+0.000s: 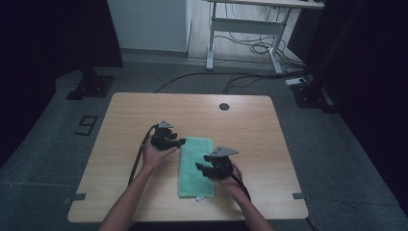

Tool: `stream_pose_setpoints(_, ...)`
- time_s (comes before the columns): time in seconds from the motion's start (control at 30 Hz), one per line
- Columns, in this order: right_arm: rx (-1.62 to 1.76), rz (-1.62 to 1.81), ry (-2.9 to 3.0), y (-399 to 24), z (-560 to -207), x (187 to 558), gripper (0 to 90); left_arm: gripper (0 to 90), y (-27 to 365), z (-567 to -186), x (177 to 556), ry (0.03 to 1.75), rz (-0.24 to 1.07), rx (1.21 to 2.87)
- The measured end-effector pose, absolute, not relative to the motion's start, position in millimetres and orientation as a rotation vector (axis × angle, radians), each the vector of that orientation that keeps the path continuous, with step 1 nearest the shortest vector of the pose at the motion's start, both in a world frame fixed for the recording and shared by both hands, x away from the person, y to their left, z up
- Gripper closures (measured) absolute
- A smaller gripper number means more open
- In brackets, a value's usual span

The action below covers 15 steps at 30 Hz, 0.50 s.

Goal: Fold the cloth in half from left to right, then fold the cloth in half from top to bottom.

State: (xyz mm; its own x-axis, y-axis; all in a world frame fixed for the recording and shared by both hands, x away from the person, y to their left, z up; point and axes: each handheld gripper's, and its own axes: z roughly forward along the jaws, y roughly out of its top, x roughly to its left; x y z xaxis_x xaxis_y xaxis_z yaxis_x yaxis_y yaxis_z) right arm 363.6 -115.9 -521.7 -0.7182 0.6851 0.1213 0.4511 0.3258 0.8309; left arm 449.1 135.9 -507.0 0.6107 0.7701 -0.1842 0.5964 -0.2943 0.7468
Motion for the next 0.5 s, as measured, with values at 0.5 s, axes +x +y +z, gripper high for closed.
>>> stream_pose_setpoints(0.5,1.181,1.256,2.280,-129,-524,436,46.2,45.7,142,-514,453,1.114,0.243,2.004)
